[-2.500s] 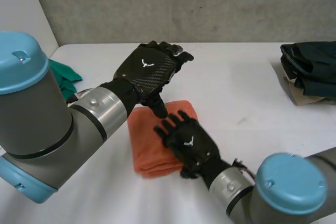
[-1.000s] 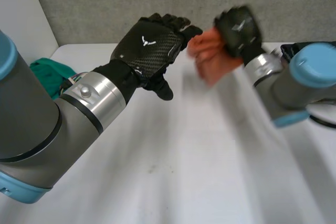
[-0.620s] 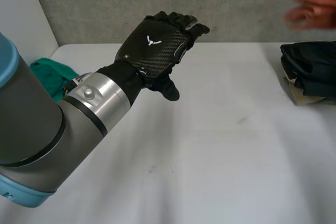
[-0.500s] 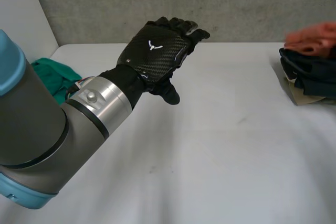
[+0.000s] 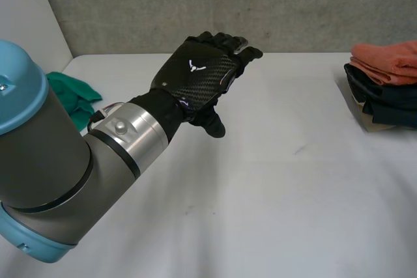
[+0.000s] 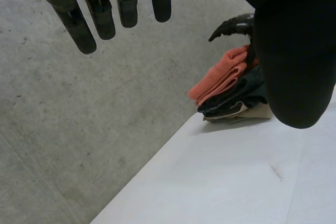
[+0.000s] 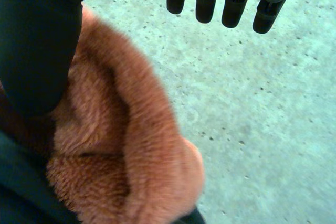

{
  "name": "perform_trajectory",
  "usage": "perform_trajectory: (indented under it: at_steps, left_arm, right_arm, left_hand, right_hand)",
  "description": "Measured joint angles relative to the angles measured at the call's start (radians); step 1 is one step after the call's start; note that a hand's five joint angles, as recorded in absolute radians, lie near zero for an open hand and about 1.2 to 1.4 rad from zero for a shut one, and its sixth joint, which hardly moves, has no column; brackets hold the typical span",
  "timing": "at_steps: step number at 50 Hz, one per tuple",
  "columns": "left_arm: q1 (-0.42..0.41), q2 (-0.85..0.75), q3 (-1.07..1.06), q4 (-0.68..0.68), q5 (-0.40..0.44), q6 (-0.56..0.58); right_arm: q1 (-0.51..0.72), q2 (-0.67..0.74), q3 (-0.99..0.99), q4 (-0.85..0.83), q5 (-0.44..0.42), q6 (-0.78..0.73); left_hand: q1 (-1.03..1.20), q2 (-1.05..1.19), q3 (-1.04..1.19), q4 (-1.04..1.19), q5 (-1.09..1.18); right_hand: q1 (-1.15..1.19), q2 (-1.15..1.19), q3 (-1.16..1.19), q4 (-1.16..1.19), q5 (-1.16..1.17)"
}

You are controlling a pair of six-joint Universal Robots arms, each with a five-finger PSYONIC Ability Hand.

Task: Fold the laundry.

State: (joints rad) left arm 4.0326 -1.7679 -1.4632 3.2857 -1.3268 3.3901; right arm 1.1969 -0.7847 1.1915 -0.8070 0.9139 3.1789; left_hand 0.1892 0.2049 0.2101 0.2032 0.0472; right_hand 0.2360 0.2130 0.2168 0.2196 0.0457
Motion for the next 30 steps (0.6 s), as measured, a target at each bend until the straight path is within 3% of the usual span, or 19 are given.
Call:
perform_trajectory:
  at_steps: [8,11,15,19,22,26,30]
  left_arm:
    - [0.000,0.007,0.001,0.000,-0.001,0.000]
    - [0.001,0.011,0.003,0.000,-0.001,0.000]
    - [0.005,0.025,0.011,-0.001,-0.003,-0.002]
    - [0.019,0.044,0.035,0.003,-0.010,-0.002]
    - [0.043,0.058,0.065,0.013,-0.026,-0.002]
    - [0.107,0.066,0.120,0.034,-0.081,0.002]
    - [0.218,0.044,0.183,0.065,-0.153,0.010]
  right_arm:
    - [-0.119,-0.180,0.040,0.412,0.047,-0.206]
    - [-0.177,-0.216,0.018,0.551,0.121,-0.330]
    - [-0.261,-0.252,-0.061,0.700,0.352,-0.564]
    - [-0.264,-0.272,-0.121,0.667,0.537,-0.697]
    - [-0.218,-0.306,-0.118,0.568,0.599,-0.712]
    - [-0.119,-0.407,-0.032,0.381,0.608,-0.645]
    - [0.002,-0.555,0.141,0.186,0.524,-0.514]
  left_hand:
    - [0.000,0.000,0.000,0.000,0.000]
    - [0.000,0.000,0.000,0.000,0.000]
    - [0.000,0.000,0.000,0.000,0.000]
    - [0.000,0.000,0.000,0.000,0.000]
    - [0.000,0.000,0.000,0.000,0.000]
    - [0.000,0.000,0.000,0.000,0.000]
    - [0.002,0.000,0.000,0.000,0.000]
  right_hand:
    - [0.000,0.000,0.000,-0.002,0.000]
    - [0.000,0.000,0.000,-0.002,0.000]
    - [0.000,0.000,0.000,-0.002,0.000]
    - [0.000,0.000,0.000,-0.002,0.000]
    - [0.000,0.000,0.000,-0.002,0.000]
    - [0.000,0.000,0.000,-0.002,0.000]
    - [0.000,0.000,0.000,-0.002,0.000]
